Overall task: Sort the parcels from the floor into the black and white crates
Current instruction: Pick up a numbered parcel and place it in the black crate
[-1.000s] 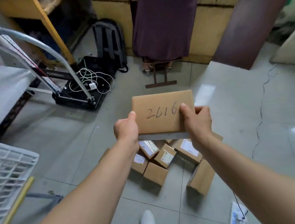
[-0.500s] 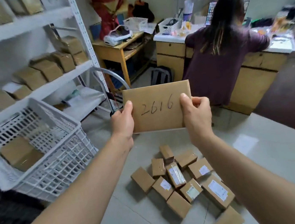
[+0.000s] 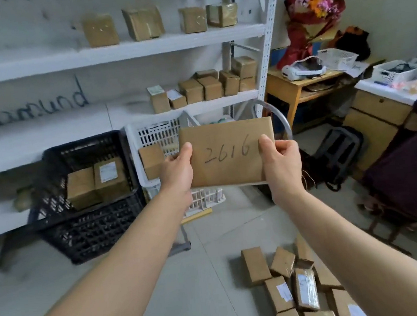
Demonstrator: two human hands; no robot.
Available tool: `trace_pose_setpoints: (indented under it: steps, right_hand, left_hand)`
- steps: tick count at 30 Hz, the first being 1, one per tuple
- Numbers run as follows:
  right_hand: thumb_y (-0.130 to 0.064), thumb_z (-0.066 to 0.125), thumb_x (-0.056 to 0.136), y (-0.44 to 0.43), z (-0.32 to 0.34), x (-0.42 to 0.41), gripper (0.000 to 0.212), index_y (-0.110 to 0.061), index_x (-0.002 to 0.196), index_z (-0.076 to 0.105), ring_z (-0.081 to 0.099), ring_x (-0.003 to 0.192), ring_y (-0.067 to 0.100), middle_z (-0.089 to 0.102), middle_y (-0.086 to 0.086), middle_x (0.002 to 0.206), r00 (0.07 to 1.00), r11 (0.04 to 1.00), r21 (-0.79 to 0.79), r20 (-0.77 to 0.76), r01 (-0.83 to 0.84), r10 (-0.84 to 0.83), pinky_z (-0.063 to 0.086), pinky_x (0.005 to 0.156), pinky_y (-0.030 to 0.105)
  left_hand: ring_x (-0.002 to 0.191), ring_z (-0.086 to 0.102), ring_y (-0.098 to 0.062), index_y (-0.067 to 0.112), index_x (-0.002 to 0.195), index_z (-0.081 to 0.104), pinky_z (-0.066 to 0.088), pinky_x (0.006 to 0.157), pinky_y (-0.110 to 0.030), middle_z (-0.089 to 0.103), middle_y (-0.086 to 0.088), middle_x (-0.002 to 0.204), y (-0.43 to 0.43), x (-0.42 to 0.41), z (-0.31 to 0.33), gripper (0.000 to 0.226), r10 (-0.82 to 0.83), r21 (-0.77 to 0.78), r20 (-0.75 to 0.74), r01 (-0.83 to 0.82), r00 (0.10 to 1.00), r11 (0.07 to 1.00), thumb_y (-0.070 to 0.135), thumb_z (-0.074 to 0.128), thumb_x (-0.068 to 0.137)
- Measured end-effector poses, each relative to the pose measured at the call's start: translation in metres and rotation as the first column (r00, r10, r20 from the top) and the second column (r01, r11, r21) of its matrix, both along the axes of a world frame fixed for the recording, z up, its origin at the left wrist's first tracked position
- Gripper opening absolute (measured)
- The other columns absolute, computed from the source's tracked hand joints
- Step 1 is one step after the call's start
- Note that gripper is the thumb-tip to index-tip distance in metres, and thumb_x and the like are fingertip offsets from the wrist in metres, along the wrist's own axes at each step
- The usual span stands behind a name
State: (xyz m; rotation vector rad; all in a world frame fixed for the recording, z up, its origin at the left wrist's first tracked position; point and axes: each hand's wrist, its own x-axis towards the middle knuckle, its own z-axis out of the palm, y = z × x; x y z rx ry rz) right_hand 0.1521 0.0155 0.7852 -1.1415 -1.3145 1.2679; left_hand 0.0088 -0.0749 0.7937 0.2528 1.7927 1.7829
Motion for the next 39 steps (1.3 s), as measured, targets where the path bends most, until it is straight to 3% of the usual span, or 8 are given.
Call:
trace_pose_setpoints:
  steps: [5, 8, 13, 18, 26, 29, 32, 39]
  right_hand:
    - [-0.043, 0.058, 0.086, -0.021, 0.002, -0.091, 0.021, -0.025, 0.089, 0.048, 0.055, 0.074, 0.004, 0.057, -0.007, 0.088, 0.985, 0.985, 0.012, -0.004, -0.172, 0.172, 0.04, 0.048, 0.012]
    - [-0.043, 0.058, 0.087, -0.036, -0.002, -0.16, 0.022, -0.024, 0.09, 0.048, 0.056, 0.075, 0.009, 0.058, -0.004, 0.089, 0.964, 0.964, -0.011, -0.002, -0.265, 0.265, 0.041, 0.057, 0.024]
    - [-0.044, 0.055, 0.09, -0.065, -0.018, -0.282, 0.022, -0.023, 0.089, 0.048, 0.053, 0.072, 0.005, 0.057, -0.007, 0.086, 0.921, 0.925, -0.016, 0.088, -0.379, 0.379, 0.037, 0.052, 0.02]
    - [-0.042, 0.053, 0.09, -0.088, -0.039, -0.385, 0.03, -0.014, 0.099, 0.059, 0.057, 0.08, 0.013, 0.061, -0.004, 0.088, 0.865, 0.878, -0.042, 0.156, -0.476, 0.477, 0.047, 0.067, 0.029]
    - [-0.041, 0.052, 0.092, -0.078, -0.074, -0.49, 0.023, -0.026, 0.104, 0.065, 0.056, 0.081, 0.005, 0.062, -0.013, 0.089, 0.735, 0.772, -0.122, 0.247, -0.623, 0.632, 0.041, 0.059, 0.02]
    - [-0.044, 0.053, 0.09, -0.062, -0.09, -0.526, 0.033, -0.029, 0.116, 0.066, 0.058, 0.093, 0.014, 0.065, -0.004, 0.106, 0.656, 0.722, -0.211, 0.309, -0.658, 0.688, 0.048, 0.073, 0.027]
    - [-0.05, 0.053, 0.085, -0.047, -0.108, -0.56, 0.042, -0.034, 0.123, 0.062, 0.057, 0.104, 0.025, 0.062, 0.002, 0.115, 0.555, 0.667, -0.317, 0.378, -0.675, 0.741, 0.048, 0.094, 0.041]
    - [-0.031, 0.058, 0.091, -0.033, -0.156, -0.626, 0.043, -0.008, 0.127, 0.054, 0.055, 0.091, 0.019, 0.059, 0.004, 0.106, 0.385, 0.571, -0.446, 0.443, -0.689, 0.81, 0.045, 0.075, 0.029]
  left_hand:
    - [0.08, 0.059, -0.014, 0.022, 0.093, 0.057, 0.045, 0.061, -0.027, 0.063, 0.002, 0.093, -0.047, -0.076, 0.0, 0.023, 0.135, 0.006, 0.007, -0.135, 0.991, 0.991, 0.045, 0.057, 0.091]
    - [0.083, 0.057, -0.017, 0.025, 0.089, 0.056, 0.048, 0.076, -0.035, 0.061, 0.002, 0.093, -0.078, -0.139, -0.005, 0.023, 0.199, -0.029, 0.015, -0.199, 0.98, 0.98, 0.047, 0.059, 0.089]
    - [0.089, 0.057, -0.02, 0.027, 0.082, 0.054, 0.047, 0.085, -0.038, 0.061, 0.001, 0.093, -0.123, -0.246, -0.02, 0.021, 0.302, -0.071, 0.036, -0.299, 0.953, 0.952, 0.046, 0.061, 0.087]
    - [0.09, 0.06, -0.019, 0.022, 0.089, 0.057, 0.05, 0.076, -0.037, 0.064, 0.0, 0.099, -0.157, -0.338, -0.034, 0.019, 0.385, -0.099, 0.093, -0.377, 0.918, 0.921, 0.04, 0.064, 0.087]
    - [0.093, 0.059, -0.027, 0.021, 0.102, 0.054, 0.05, 0.086, -0.055, 0.062, -0.008, 0.107, -0.165, -0.421, -0.075, 0.017, 0.425, -0.209, 0.245, -0.381, 0.871, 0.901, 0.033, 0.056, 0.091]
    - [0.096, 0.057, -0.032, 0.025, 0.123, 0.045, 0.05, 0.079, -0.062, 0.056, -0.009, 0.115, -0.158, -0.441, -0.095, 0.032, 0.424, -0.227, 0.319, -0.366, 0.848, 0.902, 0.024, 0.054, 0.093]
    - [0.103, 0.054, -0.033, 0.021, 0.131, 0.041, 0.052, 0.078, -0.057, 0.051, -0.012, 0.128, -0.15, -0.459, -0.115, 0.038, 0.421, -0.271, 0.38, -0.336, 0.824, 0.902, 0.022, 0.052, 0.094]
    - [0.124, 0.045, -0.035, 0.006, 0.133, 0.043, 0.049, 0.091, -0.054, 0.043, -0.017, 0.139, -0.133, -0.487, -0.17, 0.039, 0.549, -0.359, 0.462, -0.419, 0.697, 0.834, 0.01, 0.051, 0.095]
